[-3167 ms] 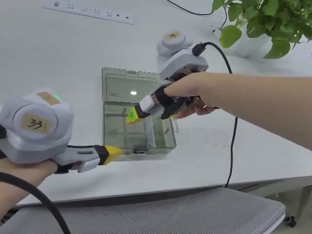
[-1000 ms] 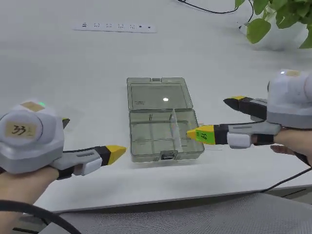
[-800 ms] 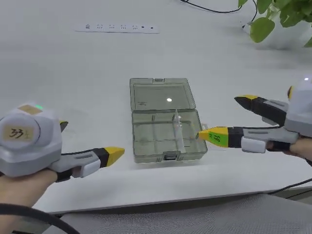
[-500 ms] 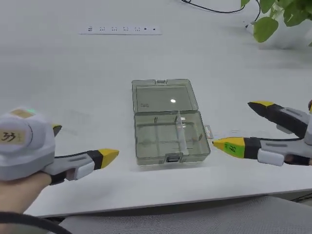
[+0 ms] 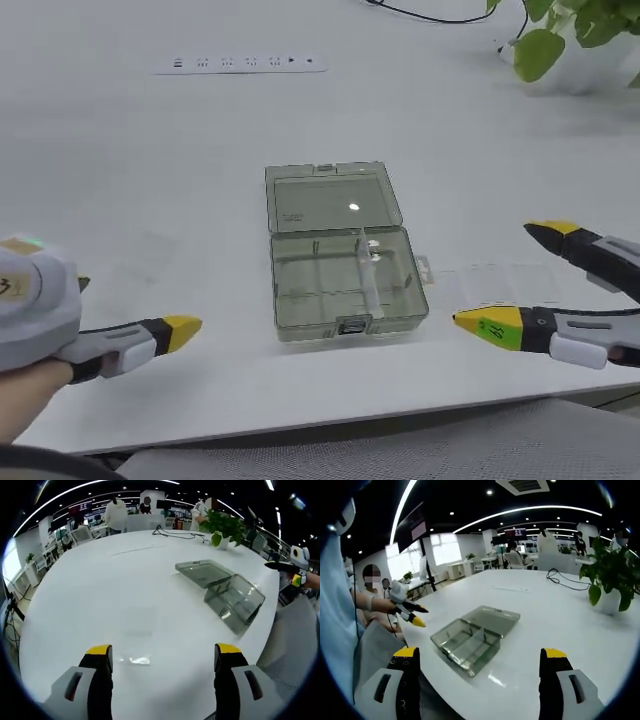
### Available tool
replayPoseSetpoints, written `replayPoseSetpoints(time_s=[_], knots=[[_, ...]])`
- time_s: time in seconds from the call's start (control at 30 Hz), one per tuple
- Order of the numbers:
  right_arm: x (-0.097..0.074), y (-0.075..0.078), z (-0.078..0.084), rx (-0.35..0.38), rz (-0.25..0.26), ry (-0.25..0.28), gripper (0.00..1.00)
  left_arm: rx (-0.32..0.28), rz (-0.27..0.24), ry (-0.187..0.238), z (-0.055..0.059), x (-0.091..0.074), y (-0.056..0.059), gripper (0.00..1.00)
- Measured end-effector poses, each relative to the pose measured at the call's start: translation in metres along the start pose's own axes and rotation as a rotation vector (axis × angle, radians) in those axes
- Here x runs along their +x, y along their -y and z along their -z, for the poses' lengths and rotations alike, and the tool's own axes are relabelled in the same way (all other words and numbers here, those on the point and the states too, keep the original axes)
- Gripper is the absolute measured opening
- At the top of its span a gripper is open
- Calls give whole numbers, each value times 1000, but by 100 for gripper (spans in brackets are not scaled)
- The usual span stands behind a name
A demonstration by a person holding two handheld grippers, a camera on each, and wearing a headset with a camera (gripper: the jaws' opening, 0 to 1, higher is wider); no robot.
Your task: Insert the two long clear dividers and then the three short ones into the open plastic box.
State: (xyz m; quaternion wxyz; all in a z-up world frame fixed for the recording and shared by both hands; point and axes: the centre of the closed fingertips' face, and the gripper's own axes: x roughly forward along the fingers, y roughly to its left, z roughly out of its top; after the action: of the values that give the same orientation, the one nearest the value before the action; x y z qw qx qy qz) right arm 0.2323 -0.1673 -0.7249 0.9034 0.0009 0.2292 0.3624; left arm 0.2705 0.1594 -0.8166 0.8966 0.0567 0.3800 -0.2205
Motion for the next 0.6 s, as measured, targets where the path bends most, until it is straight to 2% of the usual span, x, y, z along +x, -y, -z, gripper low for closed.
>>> replayPoseSetpoints(time_s=[0.07,0.1,0.23,0.27,0.33,0.47,0.5,0.53,0.6], knots=[[-1,1,2,5,7,-3,100,-1,-12,-12,1,3,-7,82],[-2,1,2,10,7,-2,100,13,-20,-37,4,5,-13,81],[-3,2,1,10,15,4,100,34,-33,-75,5,13,-28,73],[-3,2,1,8,17,4,100,52,-41,-97,6,15,-32,71],[-3,3,1,7,21,3,100,57,-38,-113,3,17,-35,69],[-4,4,0,7,23,8,100,89,-40,-148,-1,19,-42,60],[-4,5,-1,2,24,12,100,92,-31,-151,-3,21,-42,60],[-4,5,-1,4,23,8,100,88,-12,-184,-1,21,-40,59],[-4,6,-1,3,25,8,100,110,0,-205,-2,23,-38,57]])
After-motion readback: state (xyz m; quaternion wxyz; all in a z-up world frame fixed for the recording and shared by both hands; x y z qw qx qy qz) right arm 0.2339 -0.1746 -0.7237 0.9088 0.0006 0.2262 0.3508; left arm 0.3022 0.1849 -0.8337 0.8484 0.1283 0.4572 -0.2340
